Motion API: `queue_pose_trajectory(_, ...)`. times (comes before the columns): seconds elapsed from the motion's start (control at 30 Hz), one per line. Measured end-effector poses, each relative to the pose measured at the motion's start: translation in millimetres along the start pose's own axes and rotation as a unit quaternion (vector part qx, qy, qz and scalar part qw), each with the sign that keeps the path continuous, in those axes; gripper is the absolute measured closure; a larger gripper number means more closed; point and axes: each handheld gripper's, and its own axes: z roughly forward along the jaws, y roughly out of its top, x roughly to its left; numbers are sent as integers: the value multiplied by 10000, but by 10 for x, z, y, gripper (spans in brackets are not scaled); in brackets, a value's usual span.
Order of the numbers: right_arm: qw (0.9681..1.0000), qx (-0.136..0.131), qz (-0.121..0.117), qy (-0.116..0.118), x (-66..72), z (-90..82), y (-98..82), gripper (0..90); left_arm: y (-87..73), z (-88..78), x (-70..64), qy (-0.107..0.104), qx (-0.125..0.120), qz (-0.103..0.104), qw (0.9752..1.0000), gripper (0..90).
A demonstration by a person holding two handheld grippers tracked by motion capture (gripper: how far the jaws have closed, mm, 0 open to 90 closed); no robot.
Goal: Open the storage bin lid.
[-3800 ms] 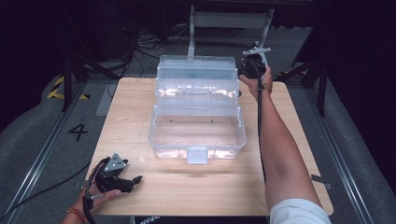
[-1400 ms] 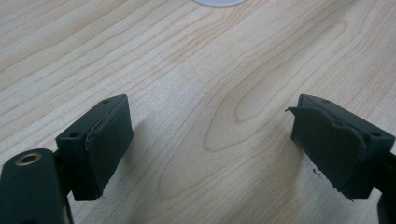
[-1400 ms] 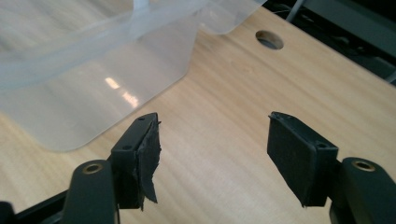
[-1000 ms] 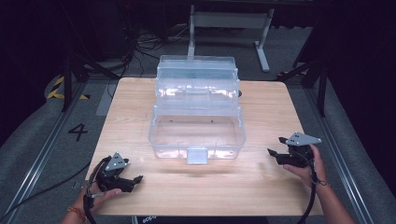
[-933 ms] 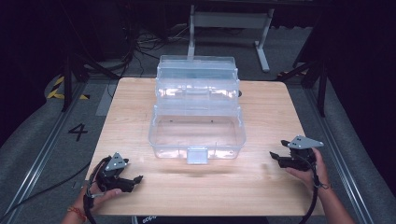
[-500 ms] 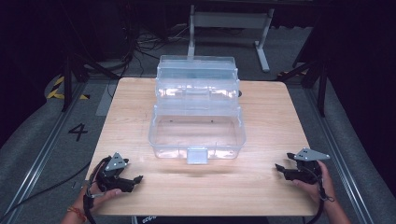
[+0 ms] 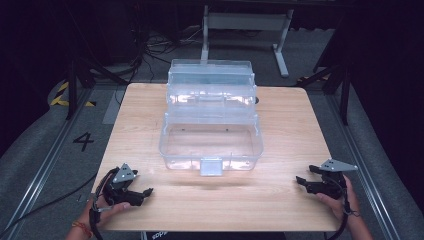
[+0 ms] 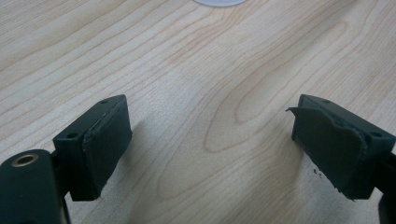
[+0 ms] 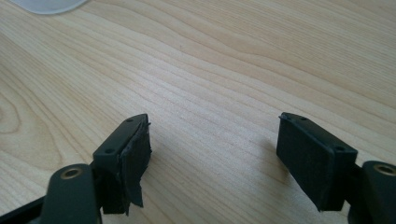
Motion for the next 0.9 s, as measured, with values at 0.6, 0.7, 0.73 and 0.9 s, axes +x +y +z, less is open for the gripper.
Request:
queue_pose_trajectory(0.6, 10000, 4, 11, -14, 0, 1, 1, 254, 14, 7, 10, -14, 44, 3, 10000, 111)
queue_pose_trajectory(0.7, 10000, 7, 11, -31, 2, 1, 1, 246, 17, 7, 11, -9, 70, 0, 10000, 106)
queue_pose_trajectory(0.73, 10000, 8, 10, -33, 1, 2, 1, 245, 17, 7, 11, -6, 69, -1, 10000, 106)
queue_pose_trajectory(0.9, 10000, 9, 15, -31, 0, 2, 1, 245, 17, 8, 10, 2, 69, -8, 10000, 105)
